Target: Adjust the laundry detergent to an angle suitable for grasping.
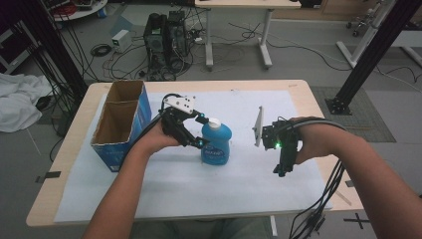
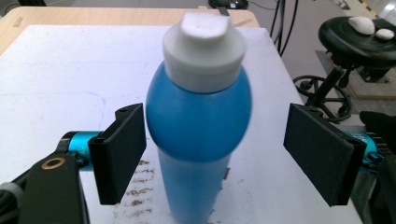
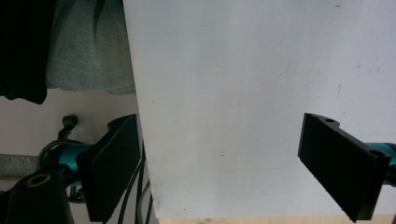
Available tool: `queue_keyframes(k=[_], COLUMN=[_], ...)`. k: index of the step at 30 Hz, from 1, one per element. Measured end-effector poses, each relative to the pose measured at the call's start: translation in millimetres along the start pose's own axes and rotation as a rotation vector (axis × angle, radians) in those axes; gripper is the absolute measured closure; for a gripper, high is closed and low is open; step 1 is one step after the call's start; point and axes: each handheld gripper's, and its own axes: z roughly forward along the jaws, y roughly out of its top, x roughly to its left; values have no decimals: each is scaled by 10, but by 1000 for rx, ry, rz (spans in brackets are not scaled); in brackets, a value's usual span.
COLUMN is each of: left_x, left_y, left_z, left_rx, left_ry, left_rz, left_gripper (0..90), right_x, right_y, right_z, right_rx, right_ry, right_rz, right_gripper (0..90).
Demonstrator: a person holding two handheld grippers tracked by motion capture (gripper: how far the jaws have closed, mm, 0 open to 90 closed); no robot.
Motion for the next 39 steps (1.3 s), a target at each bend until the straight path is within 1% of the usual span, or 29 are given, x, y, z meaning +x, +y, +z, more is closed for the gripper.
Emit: queue_keyframes(k=[1, 2, 3, 4, 5, 6, 7, 9, 11, 12, 13, 14, 17, 19, 23, 25, 26, 27, 28, 29, 30, 31, 33, 34, 35, 36, 37, 38, 39], left_x=[0, -30, -37, -50, -58, -68, -80, -95, -116, -113, -122, -135, -147, -171, -190, -218, -220, -234, -245, -254, -283, -277, -292, -312, -311, -329, -320, -343, -339], left_y=[0, 11, 14, 21, 31, 35, 46, 58, 63, 66, 68, 68, 80, 82, 100, 110, 118, 124, 128, 132, 137, 143, 153, 156, 164, 167, 180, 186, 198], left_z=[0, -36, -63, -85, -108, -124, -151, -186, -214, -241, -259, -267, -324, -342, -408, -441, -458, -478, -486, -501, -499, -527, -545, -540, -562, -562, -591, -581, -601], left_rx=[0, -10, -9, -11, -4, -12, -2, 4, -8, 4, 11, 3, 24, 15, 52, 58, 64, 79, 75, 85, 72, 104, 133, 129, 160, 155, 196, 186, 215], left_ry=[0, 17, 13, 20, 29, 26, 37, 42, 49, 51, 54, 63, 65, 70, 81, 87, 95, 97, 106, 111, 115, 115, 122, 124, 120, 123, 119, 127, 128], left_rz=[0, -10, -9, -13, -9, -7, -6, -5, -22, -12, -21, -34, -21, -38, -34, -46, -37, -44, -49, -47, -78, -56, -71, -89, -68, -83, -57, -78, -62], left_gripper=[211, 211, 211, 211, 211, 211, 211, 211, 211, 210, 195, 193, 193, 193, 179, 179, 178, 178, 175, 170, 170, 170, 155, 148, 148, 148, 147, 142, 132], right_x=[1, 2, 7, 2, 1, 1, 5, 2, 2, 1, 4, -1, -1, -3, -4, -6, -8, -11, -14, -13, -17, -22, -26, -27, -28, -27, -31, -26, -33], right_y=[1, 2, 4, 4, 6, 8, 12, 19, 26, 29, 33, 37, 53, 64, 83, 91, 93, 95, 99, 103, 107, 110, 118, 123, 128, 135, 139, 144, 149], right_z=[-1, -2, -5, -4, -5, -7, -6, -10, -11, -11, -9, -7, -9, -14, -11, -7, -6, -7, -3, -3, -6, -6, -1, -2, 0, 2, 0, 1, 3], right_rx=[-1, -2, -1, -3, -3, -1, -3, -4, -6, -4, -4, -6, -5, -3, 0, -1, 0, 2, -2, -2, 1, 0, -4, 1, 0, 0, 2, -2, -4], right_ry=[0, -1, 0, -1, -2, -2, -2, -2, -3, -3, -3, -2, -1, -2, -3, -2, -1, 0, 1, 1, -1, 0, 0, 0, 1, 1, 1, 2, 1], right_rz=[0, -2, 4, -4, -6, -6, 2, -6, -11, -13, -9, -15, -14, -16, -20, -20, -21, -23, -24, -20, -22, -26, -23, -24, -23, -21, -26, -18, -30], right_gripper=[122, 122, 122, 122, 122, 122, 122, 122, 122, 122, 122, 122, 122, 122, 122, 122, 122, 122, 122, 122, 122, 122, 122, 122, 122, 122, 122, 122, 122])
